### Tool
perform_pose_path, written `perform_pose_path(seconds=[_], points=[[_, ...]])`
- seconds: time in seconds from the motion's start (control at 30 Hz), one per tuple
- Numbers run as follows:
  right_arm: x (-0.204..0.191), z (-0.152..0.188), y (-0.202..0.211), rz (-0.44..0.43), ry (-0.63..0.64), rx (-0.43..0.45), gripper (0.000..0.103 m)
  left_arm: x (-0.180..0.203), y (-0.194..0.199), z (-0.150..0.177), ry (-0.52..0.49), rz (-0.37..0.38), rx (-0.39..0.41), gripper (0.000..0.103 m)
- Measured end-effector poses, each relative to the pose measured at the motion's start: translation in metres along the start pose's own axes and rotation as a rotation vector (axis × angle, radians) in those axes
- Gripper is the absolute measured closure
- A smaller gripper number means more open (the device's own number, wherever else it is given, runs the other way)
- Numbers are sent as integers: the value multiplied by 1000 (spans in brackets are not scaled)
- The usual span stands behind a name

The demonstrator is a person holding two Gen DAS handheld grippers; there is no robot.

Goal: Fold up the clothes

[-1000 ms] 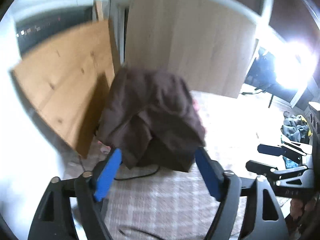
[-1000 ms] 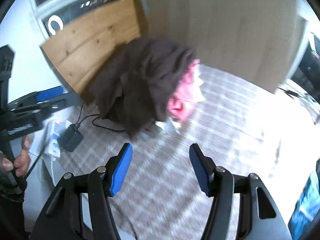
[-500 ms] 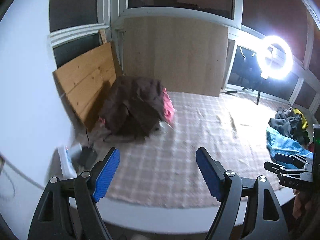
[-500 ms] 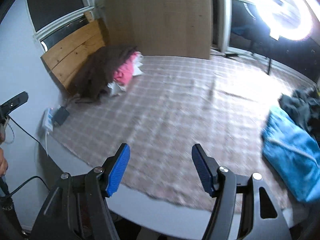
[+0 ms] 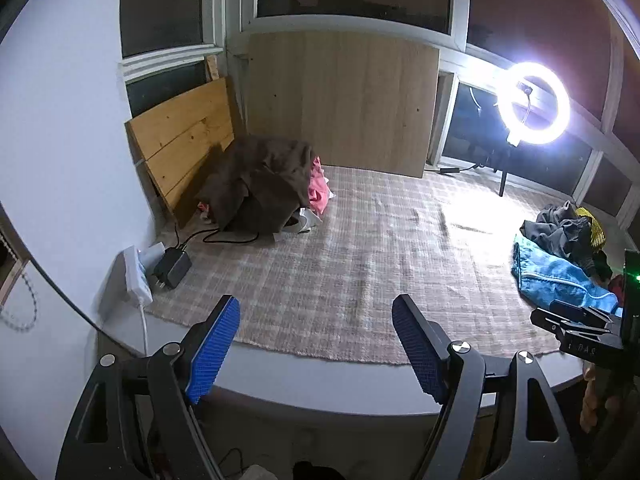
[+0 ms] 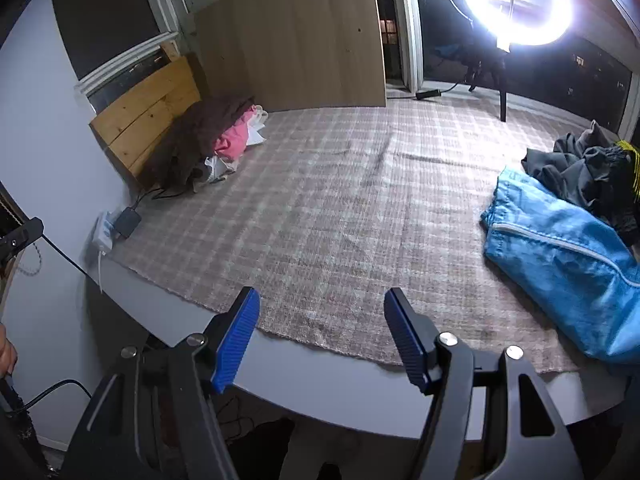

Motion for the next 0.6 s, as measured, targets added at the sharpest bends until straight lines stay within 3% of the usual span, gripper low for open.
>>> perform_pose_path(seconds=[0.6], points=[[0,0,15,4,48,23,39,-2,13,-1,17,-12,16,26]])
Point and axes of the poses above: each gripper's, at about its wrist camera, not at the fingertips, and y roughly against the way its jaws point, x to its right, z to its underside, the point moved 6 cm from there along -y, roughly the way its jaws point, and after that the axes turned 13 degrees about -y, right-handed, at the moved point
